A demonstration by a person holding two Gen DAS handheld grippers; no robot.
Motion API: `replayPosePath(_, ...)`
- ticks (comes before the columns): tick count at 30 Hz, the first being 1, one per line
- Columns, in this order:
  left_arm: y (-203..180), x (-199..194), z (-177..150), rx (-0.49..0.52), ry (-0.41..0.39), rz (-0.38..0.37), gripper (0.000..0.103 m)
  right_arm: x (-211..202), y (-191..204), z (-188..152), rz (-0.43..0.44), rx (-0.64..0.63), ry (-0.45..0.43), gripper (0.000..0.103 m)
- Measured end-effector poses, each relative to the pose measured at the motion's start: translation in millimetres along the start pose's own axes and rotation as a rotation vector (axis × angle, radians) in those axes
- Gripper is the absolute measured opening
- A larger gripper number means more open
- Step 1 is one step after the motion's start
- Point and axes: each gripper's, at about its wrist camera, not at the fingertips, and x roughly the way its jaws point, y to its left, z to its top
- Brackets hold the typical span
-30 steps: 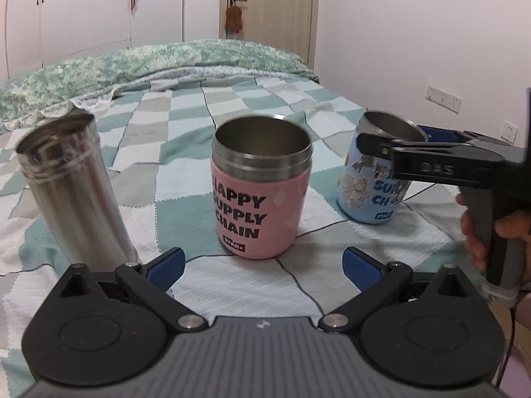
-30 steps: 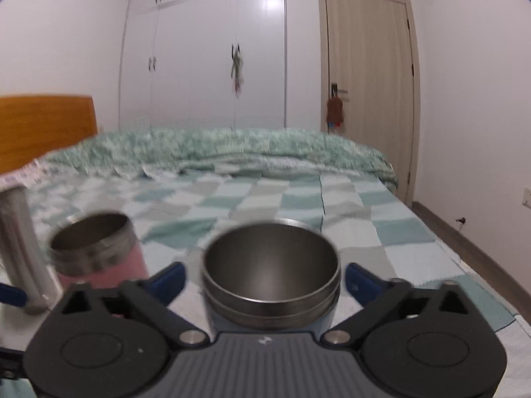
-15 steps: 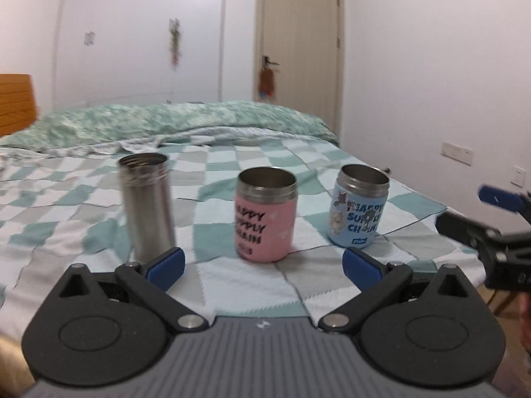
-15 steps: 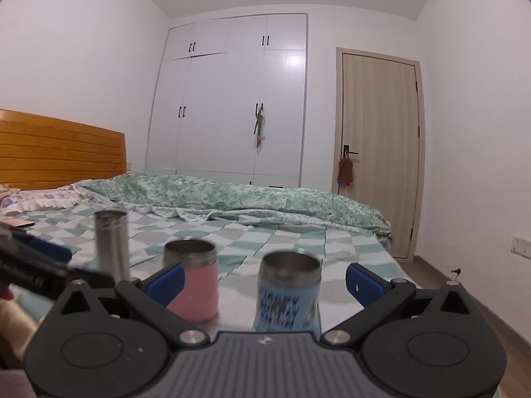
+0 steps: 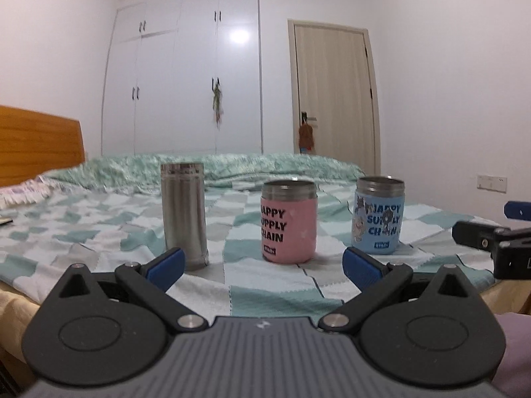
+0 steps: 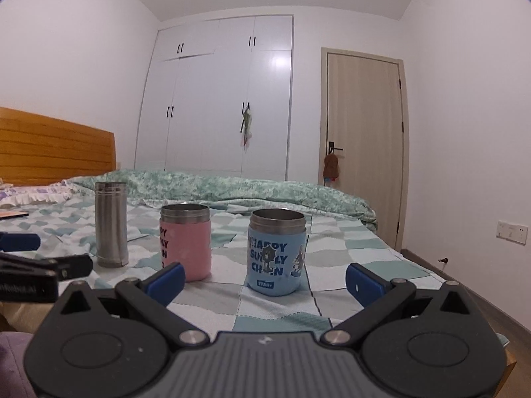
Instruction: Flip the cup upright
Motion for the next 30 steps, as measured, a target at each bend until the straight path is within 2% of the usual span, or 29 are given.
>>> replayPosePath(9, 1, -3, -3, -0.015, -0.019, 0.009, 0.103, -7, 0, -3, -0.007, -0.004, -0.032, 0.103)
replayPosePath(30, 0, -6, -5, -0.009, -0.036, 0.010, 0.103, -9, 2, -4, -0.001, -0.005, -0.039, 0.103)
